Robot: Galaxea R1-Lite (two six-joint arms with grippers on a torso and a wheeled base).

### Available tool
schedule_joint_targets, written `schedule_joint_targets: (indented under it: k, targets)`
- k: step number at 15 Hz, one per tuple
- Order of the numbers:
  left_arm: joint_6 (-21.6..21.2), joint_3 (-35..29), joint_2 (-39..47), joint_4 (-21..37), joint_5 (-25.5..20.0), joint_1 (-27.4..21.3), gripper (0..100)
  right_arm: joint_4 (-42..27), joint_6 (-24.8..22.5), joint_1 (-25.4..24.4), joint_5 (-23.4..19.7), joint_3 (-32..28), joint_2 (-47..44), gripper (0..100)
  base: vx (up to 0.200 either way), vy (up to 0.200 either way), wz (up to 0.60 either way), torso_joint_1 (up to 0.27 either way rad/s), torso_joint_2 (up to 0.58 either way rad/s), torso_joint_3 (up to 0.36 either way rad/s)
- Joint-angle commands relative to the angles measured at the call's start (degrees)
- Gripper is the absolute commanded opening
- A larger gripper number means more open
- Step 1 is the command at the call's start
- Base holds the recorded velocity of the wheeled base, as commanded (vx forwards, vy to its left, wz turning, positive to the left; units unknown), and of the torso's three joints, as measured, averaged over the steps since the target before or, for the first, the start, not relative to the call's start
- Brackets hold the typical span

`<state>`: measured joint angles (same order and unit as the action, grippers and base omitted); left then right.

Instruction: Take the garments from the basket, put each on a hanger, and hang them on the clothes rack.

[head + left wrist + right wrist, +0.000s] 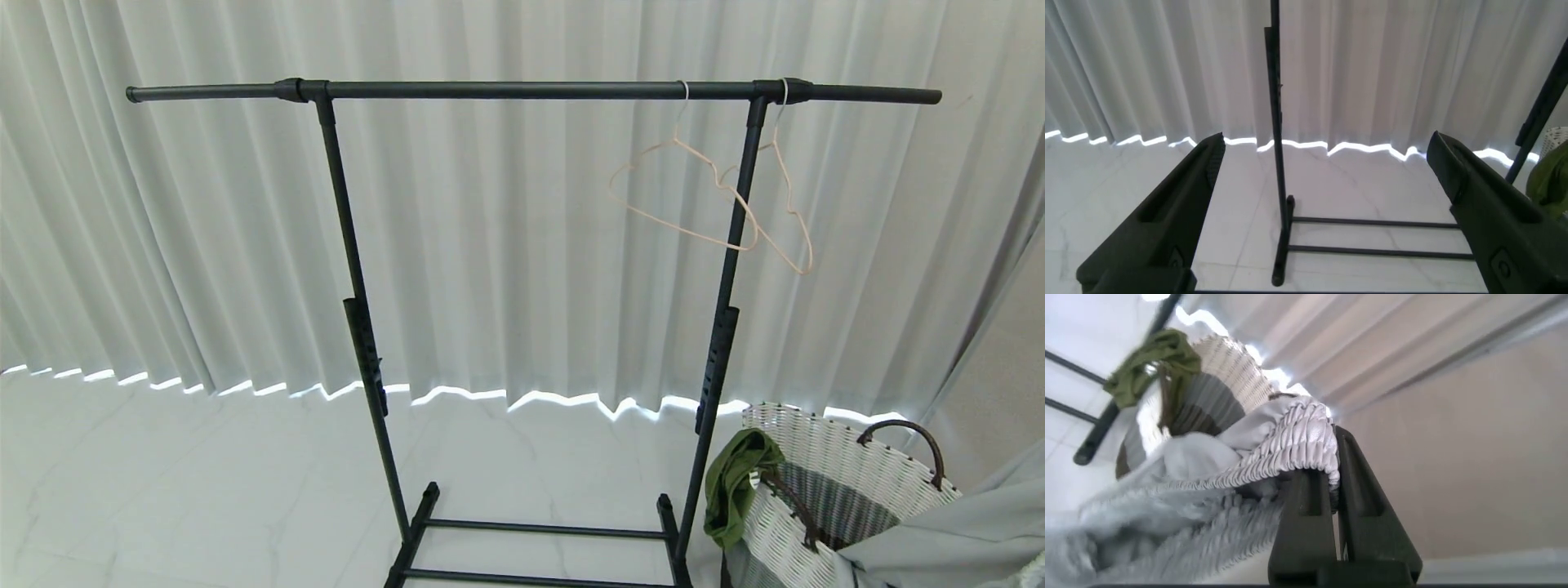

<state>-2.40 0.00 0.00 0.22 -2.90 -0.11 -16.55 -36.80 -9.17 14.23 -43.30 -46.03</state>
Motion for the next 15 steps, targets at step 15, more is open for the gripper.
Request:
schedule_joint_targets:
  k: [15]
  targets:
    - [-0.24,0.0,0.0,0.04,0.0,0.02,100,3.37,4.2,-14.74,-0.08,-1.87,-9.34,0,0.0,0.08,0.0,0.0,0.0,0.001]
